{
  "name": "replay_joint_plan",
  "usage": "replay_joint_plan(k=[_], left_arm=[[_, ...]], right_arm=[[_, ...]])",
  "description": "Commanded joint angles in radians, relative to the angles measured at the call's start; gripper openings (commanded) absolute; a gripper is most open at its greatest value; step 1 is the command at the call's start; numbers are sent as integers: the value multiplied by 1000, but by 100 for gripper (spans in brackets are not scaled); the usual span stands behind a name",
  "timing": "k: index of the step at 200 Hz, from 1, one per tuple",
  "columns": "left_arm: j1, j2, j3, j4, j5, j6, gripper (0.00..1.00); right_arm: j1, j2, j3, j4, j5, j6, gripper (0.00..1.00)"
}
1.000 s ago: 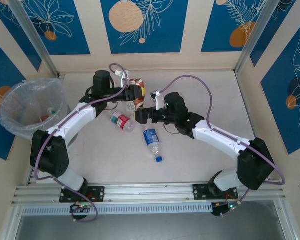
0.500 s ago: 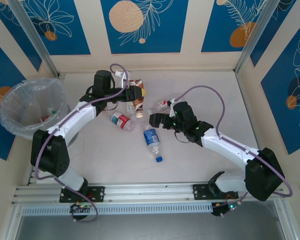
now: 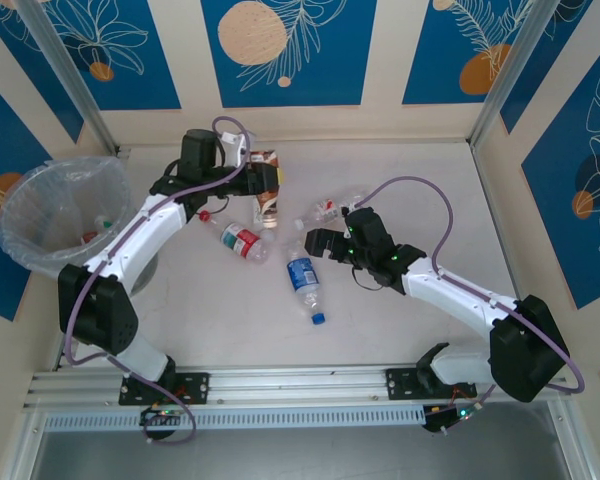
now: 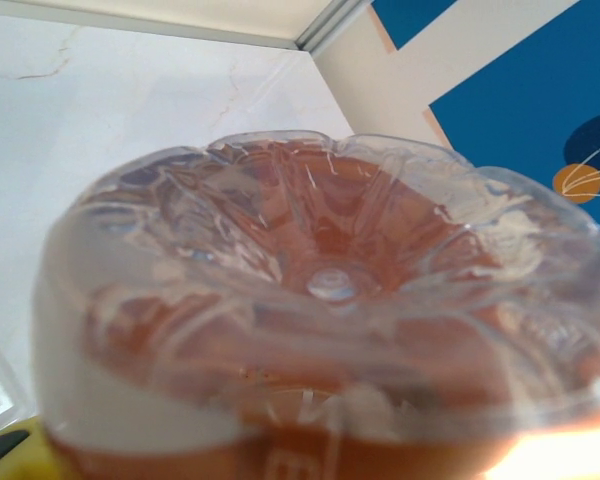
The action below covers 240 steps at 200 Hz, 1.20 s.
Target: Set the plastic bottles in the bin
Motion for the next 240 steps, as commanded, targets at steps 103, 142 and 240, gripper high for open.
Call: replay_joint_plan(k=[103, 142, 240], left_arm=[[277, -126, 211, -319, -76, 89, 45], [385, -177, 240, -380, -129, 116, 46], [551, -231, 374, -545, -492, 204, 46]], right_arm=[[-8, -43, -56, 71, 25, -29, 100], [-11, -30, -54, 90, 23, -34, 100], [-14, -29, -60, 90, 40, -18, 100]])
